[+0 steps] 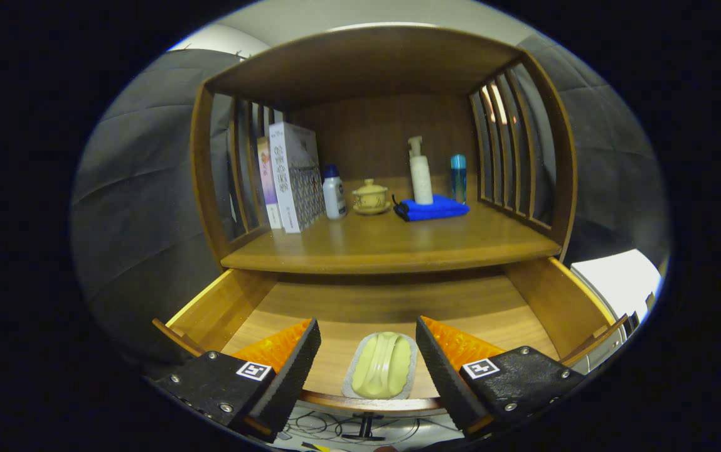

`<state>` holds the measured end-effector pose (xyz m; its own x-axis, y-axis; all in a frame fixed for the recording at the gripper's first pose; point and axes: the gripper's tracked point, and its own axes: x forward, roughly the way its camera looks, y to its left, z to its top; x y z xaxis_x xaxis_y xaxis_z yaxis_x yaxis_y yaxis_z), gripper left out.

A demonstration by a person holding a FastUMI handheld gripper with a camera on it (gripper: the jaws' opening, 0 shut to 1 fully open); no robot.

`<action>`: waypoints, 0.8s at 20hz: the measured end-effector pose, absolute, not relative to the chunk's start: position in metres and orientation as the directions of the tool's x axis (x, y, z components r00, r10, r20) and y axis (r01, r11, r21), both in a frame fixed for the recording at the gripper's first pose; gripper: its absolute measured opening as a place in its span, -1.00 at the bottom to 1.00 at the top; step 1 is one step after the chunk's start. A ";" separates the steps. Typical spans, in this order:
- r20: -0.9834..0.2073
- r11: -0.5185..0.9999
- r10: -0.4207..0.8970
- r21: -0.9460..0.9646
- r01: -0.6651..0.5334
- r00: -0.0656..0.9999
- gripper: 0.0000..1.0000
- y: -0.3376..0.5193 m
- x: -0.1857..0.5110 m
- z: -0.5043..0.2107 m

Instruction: Pull open the drawer, take out the items inside it, and place them on the countertop above the cabinet.

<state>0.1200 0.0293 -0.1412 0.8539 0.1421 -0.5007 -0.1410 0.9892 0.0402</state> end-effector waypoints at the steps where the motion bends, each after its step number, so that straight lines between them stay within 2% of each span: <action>1: -0.528 0.990 0.140 0.043 -0.138 0.837 0.89 0.027 0.123 -0.146; 7: -0.650 0.993 0.113 0.066 -0.093 0.751 0.88 0.025 0.137 -0.173; 14: -0.727 0.996 0.082 0.046 -0.070 0.682 0.86 0.020 0.144 -0.196; 16: -0.736 0.997 0.066 0.033 -0.063 0.674 0.73 0.016 0.144 -0.200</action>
<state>0.1439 0.0157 -0.2003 0.6741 0.0665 -0.7357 -0.0626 0.9975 0.0328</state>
